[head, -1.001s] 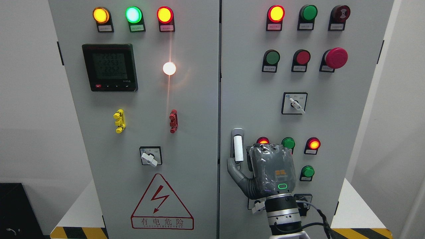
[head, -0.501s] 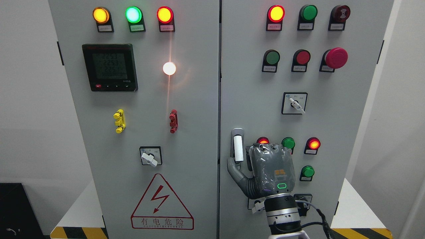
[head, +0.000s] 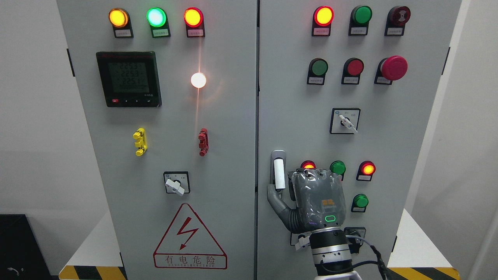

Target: Release door handle

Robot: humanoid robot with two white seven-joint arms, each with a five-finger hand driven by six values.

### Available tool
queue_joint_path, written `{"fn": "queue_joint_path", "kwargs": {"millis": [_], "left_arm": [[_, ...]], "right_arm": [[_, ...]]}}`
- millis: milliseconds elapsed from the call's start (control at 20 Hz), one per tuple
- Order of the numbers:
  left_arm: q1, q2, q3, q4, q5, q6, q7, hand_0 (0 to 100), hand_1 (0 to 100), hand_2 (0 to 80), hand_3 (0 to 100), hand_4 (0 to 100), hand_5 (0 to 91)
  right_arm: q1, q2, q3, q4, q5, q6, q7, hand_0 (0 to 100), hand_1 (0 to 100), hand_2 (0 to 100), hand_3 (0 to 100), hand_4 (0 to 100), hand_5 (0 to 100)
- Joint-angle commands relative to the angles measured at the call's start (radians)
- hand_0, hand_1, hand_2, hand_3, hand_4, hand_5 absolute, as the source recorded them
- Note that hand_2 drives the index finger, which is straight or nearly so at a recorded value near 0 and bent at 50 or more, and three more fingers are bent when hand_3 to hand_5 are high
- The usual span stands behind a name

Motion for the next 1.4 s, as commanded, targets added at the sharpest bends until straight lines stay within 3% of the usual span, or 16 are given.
{"fn": "queue_joint_path", "kwargs": {"millis": [0, 1352], "left_arm": [[0.009, 0.0, 0.0, -0.001, 0.0, 0.0, 0.0, 12, 56, 0.0, 0, 0, 0.0], [0.009, 0.0, 0.0, 0.001, 0.0, 0.0, 0.0, 12, 56, 0.0, 0, 0, 0.0]], "right_arm": [[0.0, 0.002, -0.003, 0.001, 0.0, 0.002, -0.004, 47, 38, 96, 100, 100, 100], [0.0, 0.002, -0.007, -0.003, -0.002, 0.023, -0.007, 48, 40, 97, 100, 100, 100]]}}
